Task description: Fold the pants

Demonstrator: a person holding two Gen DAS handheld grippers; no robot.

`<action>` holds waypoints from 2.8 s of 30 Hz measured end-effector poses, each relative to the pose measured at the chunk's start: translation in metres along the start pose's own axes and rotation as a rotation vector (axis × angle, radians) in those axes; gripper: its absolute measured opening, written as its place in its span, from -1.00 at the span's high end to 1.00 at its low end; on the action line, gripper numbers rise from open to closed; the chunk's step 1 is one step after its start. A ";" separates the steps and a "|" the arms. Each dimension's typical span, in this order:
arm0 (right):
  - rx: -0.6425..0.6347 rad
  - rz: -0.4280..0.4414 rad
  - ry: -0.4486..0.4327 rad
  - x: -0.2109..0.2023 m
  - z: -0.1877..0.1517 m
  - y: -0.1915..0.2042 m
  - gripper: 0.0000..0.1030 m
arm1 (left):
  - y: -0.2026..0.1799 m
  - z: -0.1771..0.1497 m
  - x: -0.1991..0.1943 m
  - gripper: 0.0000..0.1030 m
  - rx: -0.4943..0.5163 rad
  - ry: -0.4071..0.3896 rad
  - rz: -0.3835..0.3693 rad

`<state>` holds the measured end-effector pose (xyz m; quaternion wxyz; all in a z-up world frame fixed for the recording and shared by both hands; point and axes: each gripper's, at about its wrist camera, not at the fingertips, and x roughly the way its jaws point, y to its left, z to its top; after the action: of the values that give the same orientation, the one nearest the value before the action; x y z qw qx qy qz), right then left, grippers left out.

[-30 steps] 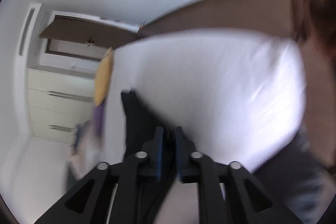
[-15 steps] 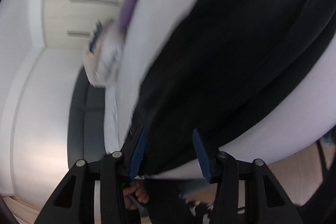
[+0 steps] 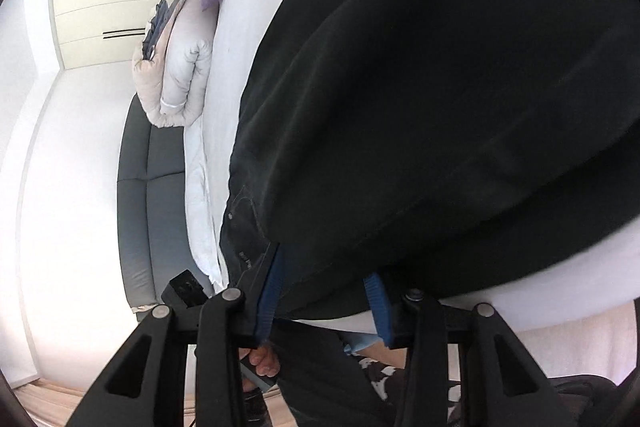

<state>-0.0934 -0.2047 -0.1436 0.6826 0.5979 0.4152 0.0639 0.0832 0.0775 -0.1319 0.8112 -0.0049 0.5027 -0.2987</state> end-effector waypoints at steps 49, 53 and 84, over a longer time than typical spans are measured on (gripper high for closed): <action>0.054 0.024 -0.288 -0.104 0.007 -0.059 0.77 | -0.031 0.004 0.002 0.69 0.050 -0.015 0.031; -0.139 -0.136 -0.417 -0.150 0.010 -0.014 0.66 | -0.039 0.009 -0.004 0.69 0.064 -0.021 0.062; -0.313 -0.165 -0.360 -0.078 0.119 0.027 0.72 | -0.021 0.005 0.003 0.70 -0.024 -0.064 -0.002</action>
<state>-0.0565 -0.3332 -0.0888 0.8327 0.4509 0.3192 -0.0361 0.0780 0.0578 -0.1258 0.8264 -0.0244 0.4801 -0.2931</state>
